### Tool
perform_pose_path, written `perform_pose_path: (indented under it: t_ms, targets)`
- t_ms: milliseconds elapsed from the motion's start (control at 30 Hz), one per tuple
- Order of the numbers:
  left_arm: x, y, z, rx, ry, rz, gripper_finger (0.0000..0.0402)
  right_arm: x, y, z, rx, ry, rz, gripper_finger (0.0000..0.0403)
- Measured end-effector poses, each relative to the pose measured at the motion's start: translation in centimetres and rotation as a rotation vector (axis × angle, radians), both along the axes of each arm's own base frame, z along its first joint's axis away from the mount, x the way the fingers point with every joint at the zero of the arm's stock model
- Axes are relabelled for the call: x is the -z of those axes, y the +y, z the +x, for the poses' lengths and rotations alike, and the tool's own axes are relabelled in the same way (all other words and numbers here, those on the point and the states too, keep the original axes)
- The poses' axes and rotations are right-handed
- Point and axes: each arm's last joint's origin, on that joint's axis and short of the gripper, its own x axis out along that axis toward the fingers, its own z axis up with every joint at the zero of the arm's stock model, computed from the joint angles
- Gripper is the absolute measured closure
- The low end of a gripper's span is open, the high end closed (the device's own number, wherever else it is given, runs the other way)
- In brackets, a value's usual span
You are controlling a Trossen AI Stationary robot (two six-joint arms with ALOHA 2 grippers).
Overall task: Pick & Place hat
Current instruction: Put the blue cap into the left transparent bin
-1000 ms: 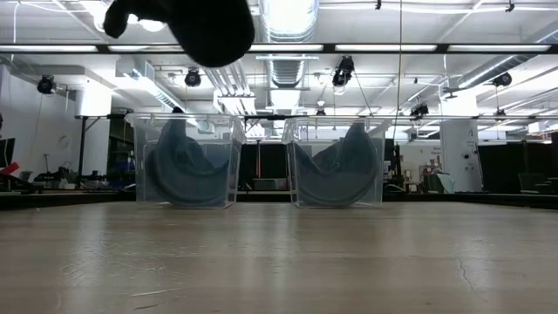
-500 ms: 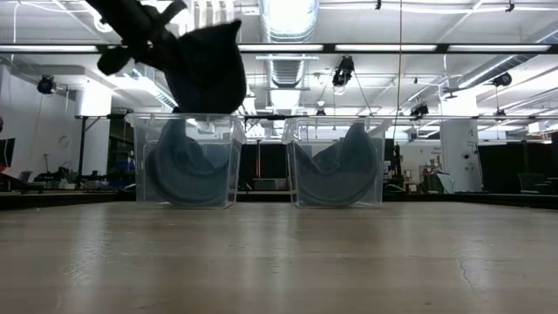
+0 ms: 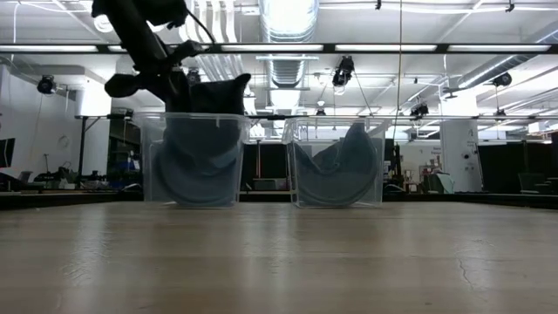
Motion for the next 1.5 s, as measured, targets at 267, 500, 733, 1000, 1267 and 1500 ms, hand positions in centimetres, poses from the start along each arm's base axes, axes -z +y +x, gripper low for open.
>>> perform_pose_path:
  t_ms: [267, 500, 733, 1000, 1267, 1500]
  targets:
    - [1.9, 0.6, 1.6, 0.079, 0.115, -0.232, 0.0392, 0.8, -0.3, 0.1, 0.007, 0.032, -0.025, 0.0218]
    - [3.5, 0.9, 2.1, 0.073, 0.229, -0.294, 0.0372, 0.6, -0.3, 0.1, 0.007, 0.028, -0.023, 0.0218]
    - [1.7, 0.8, 2.0, 0.122, 0.182, -0.226, 0.0321, 0.6, -0.3, 0.1, 0.007, 0.028, -0.022, 0.0218]
    - [-1.3, -0.2, 0.8, 0.14, 0.108, -0.098, 0.026, 0.6, -0.3, 0.1, 0.012, 0.015, -0.014, 0.0218]
    - [-3.3, -0.9, -0.4, 0.15, 0.051, -0.047, 0.0222, 0.6, -0.4, 0.1, 0.012, 0.016, -0.014, 0.0218]
    - [-5.9, -2.6, -2.5, 0.256, -0.022, 0.087, 0.0221, 0.8, -0.9, -0.4, 0.046, 0.042, 0.089, 0.0249]
